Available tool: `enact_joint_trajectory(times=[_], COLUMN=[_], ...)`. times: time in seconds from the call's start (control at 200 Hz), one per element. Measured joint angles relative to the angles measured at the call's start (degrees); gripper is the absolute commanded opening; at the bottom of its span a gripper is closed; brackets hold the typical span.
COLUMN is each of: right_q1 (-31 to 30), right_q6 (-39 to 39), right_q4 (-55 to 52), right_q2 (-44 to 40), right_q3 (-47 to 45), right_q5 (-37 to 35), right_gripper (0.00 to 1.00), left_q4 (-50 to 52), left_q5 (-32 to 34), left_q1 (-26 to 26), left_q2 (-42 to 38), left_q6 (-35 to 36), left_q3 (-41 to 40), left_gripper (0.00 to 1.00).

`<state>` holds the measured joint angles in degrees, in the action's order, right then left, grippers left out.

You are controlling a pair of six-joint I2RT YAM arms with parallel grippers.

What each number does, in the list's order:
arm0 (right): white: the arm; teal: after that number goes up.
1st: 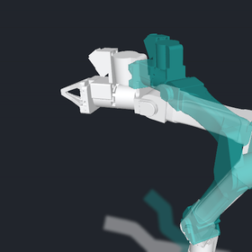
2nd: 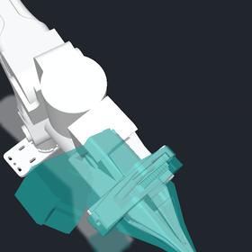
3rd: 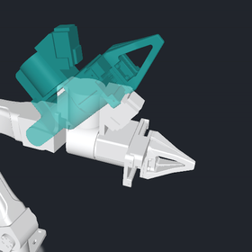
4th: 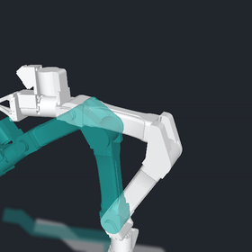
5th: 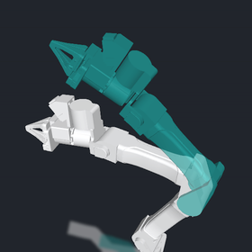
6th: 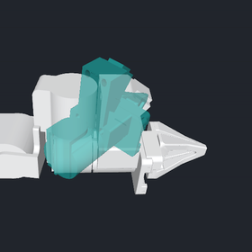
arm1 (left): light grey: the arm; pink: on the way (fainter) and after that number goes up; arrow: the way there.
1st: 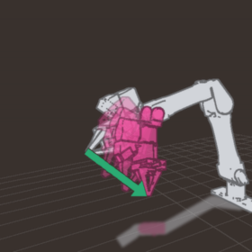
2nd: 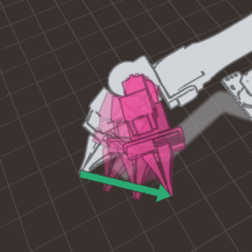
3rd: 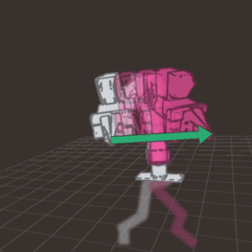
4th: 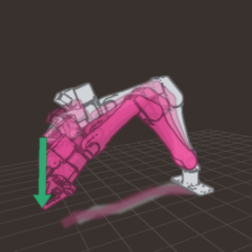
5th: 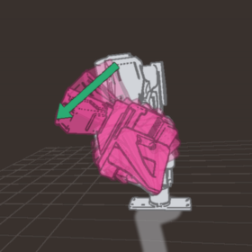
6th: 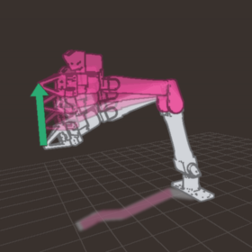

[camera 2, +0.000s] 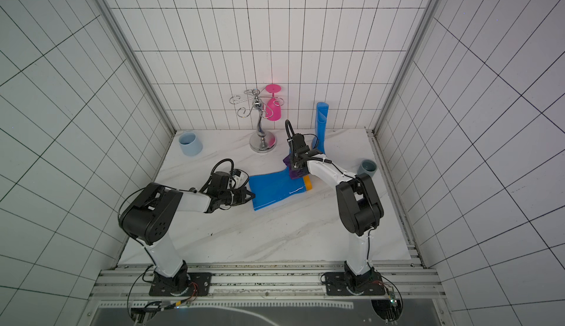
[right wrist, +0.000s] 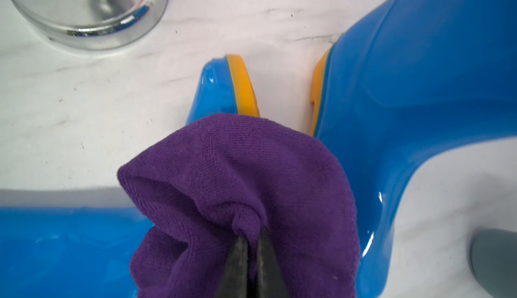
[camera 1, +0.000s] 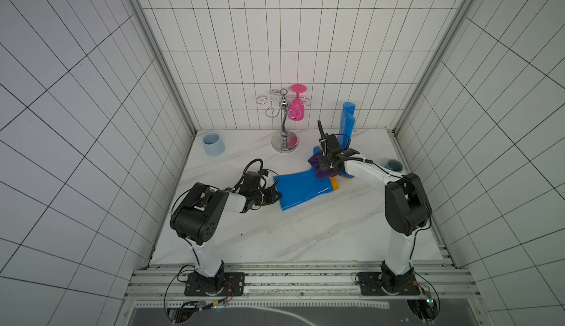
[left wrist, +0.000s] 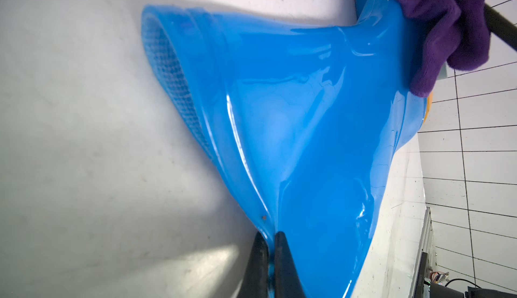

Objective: Wipe the rubber boots with a cloth
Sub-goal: Wipe the dirt off the rubber boot.

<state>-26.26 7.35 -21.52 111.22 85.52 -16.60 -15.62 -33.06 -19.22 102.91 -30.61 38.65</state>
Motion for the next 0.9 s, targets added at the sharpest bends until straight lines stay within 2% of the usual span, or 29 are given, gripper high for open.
enact_joint_trajectory(times=[0.33, 0.9], right_q1=[-0.2, -0.4], right_q6=[-2.0, -5.7], right_q4=[0.9, 8.8], right_q2=[8.5, 9.1], right_q3=[10.6, 11.4], right_q5=[0.3, -0.4], right_gripper=[0.0, 0.0], left_q4=[-1.4, -1.5], left_q5=[-0.9, -0.9], left_q1=[1.3, 1.3], left_q2=[0.6, 0.7], left_q6=[-0.2, -0.3], left_q3=[-0.2, -0.2], left_gripper=[0.0, 0.0])
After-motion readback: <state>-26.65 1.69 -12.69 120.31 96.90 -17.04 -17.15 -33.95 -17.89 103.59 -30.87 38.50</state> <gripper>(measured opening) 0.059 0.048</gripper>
